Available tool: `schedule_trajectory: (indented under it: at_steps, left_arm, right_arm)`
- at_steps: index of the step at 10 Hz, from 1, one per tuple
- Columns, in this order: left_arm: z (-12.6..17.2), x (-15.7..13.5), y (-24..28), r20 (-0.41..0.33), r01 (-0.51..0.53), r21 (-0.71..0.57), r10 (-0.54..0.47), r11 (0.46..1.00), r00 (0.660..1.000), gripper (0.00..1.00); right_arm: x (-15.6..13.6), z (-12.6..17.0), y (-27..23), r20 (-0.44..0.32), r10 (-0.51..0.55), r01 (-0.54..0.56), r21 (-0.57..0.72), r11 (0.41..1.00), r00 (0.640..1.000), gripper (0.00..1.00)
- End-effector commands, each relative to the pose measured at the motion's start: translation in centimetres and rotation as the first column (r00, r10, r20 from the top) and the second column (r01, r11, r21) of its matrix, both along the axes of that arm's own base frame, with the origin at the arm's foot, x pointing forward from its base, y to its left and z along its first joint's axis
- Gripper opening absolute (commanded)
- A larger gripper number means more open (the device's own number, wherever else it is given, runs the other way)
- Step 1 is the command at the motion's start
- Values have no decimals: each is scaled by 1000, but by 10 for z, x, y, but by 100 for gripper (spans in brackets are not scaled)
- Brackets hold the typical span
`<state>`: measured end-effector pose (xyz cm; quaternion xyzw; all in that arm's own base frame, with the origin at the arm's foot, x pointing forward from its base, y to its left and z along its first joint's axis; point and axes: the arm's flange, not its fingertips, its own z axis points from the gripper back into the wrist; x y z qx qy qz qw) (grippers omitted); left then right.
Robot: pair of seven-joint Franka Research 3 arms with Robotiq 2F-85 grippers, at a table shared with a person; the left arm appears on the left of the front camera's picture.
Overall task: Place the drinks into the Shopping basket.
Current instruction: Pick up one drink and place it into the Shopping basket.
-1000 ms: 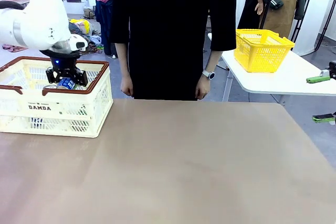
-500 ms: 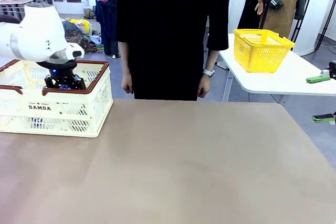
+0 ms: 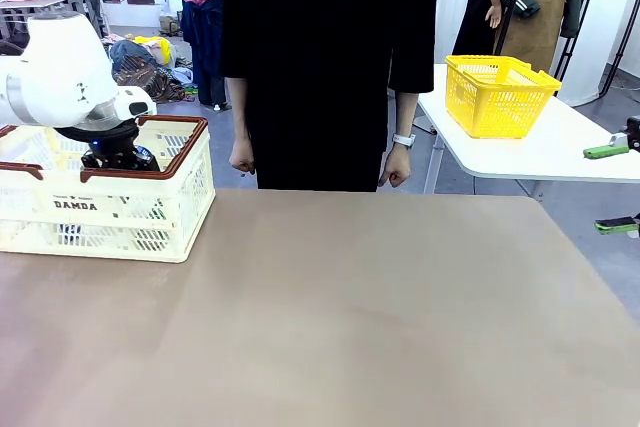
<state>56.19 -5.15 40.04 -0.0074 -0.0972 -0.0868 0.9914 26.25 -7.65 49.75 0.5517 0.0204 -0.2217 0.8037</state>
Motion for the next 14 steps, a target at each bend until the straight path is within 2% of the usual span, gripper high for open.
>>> schedule_trajectory:
  at_steps: [1, 3, 6, 11, 12, 13, 14]
  left_arm:
    - [0, 2, 11, -32, 25, -6, -25, 1000, 999, 0]
    - [-9, 16, 13, -66, 34, -16, -35, 999, 997, 0]
    - [-17, 15, 12, -68, 81, -43, -84, 996, 994, 0]
    - [-25, 19, 10, -100, 78, -47, -82, 996, 992, 0]
    - [-26, 20, 11, -101, 78, -51, -83, 996, 991, 54]
    - [-27, 20, 10, -104, 82, -46, -86, 996, 991, 100]
    - [-27, 20, 10, -103, 79, -42, -83, 996, 991, 100]
  right_arm:
    - [2, 3, 1, 15, 0, 0, 26, 1000, 1000, 100]
    - [2, 3, 1, 15, 0, 0, 26, 1000, 1000, 100]
    - [2, 3, 1, 15, 0, 0, 26, 1000, 1000, 100]
    - [2, 3, 1, 15, 0, 0, 26, 1000, 1000, 100]
    - [2, 3, 1, 15, 0, 0, 26, 1000, 1000, 100]
    - [2, 3, 1, 15, 0, 0, 26, 1000, 1000, 100]
    - [2, 3, 1, 15, 0, 0, 26, 1000, 1000, 100]
